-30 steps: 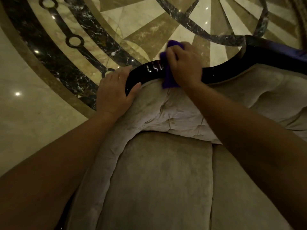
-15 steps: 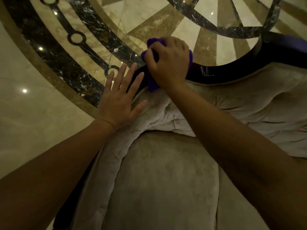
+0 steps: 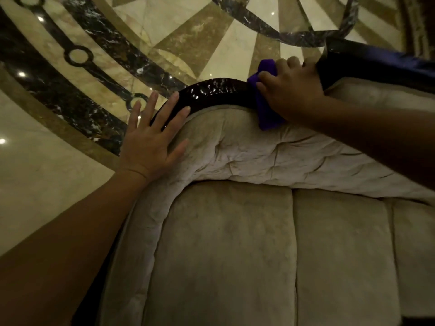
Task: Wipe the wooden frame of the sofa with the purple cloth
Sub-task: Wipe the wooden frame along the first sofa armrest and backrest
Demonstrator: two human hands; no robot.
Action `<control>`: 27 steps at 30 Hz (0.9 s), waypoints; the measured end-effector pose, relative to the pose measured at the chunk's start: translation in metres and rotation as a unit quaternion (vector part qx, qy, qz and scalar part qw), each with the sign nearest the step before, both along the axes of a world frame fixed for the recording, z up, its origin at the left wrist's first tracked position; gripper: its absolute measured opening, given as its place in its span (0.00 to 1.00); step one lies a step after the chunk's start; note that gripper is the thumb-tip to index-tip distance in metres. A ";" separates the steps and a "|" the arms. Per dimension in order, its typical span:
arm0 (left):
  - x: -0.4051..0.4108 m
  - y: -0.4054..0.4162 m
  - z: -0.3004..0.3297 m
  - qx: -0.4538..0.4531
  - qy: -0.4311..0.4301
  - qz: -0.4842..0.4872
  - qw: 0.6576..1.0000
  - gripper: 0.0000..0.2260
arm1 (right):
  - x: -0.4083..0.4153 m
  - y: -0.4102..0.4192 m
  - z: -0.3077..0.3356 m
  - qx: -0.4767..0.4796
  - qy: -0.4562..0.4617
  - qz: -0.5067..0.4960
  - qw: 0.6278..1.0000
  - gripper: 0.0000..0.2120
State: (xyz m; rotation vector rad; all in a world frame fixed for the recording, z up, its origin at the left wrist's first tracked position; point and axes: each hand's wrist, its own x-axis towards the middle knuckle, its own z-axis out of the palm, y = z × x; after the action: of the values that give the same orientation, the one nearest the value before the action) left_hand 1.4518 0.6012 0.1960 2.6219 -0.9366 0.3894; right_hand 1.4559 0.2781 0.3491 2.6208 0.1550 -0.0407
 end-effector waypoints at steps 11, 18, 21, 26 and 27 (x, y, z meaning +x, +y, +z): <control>-0.005 -0.001 0.003 -0.033 0.014 0.012 0.999 0.27 | 0.020 0.095 -0.042 0.294 -0.202 -0.214 0.909 0.15; -0.005 -0.004 0.014 -0.027 0.040 0.016 0.999 0.25 | 0.030 0.137 -0.067 0.357 -0.277 -0.093 0.887 0.15; -0.009 -0.003 0.016 -0.018 0.046 0.020 0.999 0.26 | 0.026 0.106 -0.061 0.341 -0.181 -0.040 0.922 0.20; -0.001 -0.008 0.015 -0.017 0.032 0.008 0.999 0.26 | 0.018 0.042 -0.063 0.264 -0.185 -0.123 0.938 0.24; -0.003 -0.006 0.015 -0.019 0.030 0.006 0.999 0.26 | 0.017 0.045 -0.063 0.261 -0.181 -0.121 0.941 0.25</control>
State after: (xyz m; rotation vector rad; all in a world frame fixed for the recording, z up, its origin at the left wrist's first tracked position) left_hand 1.4492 0.5956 0.2111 2.5912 -0.8869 0.3260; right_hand 1.4724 0.3228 0.2860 3.0977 -0.3311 0.4546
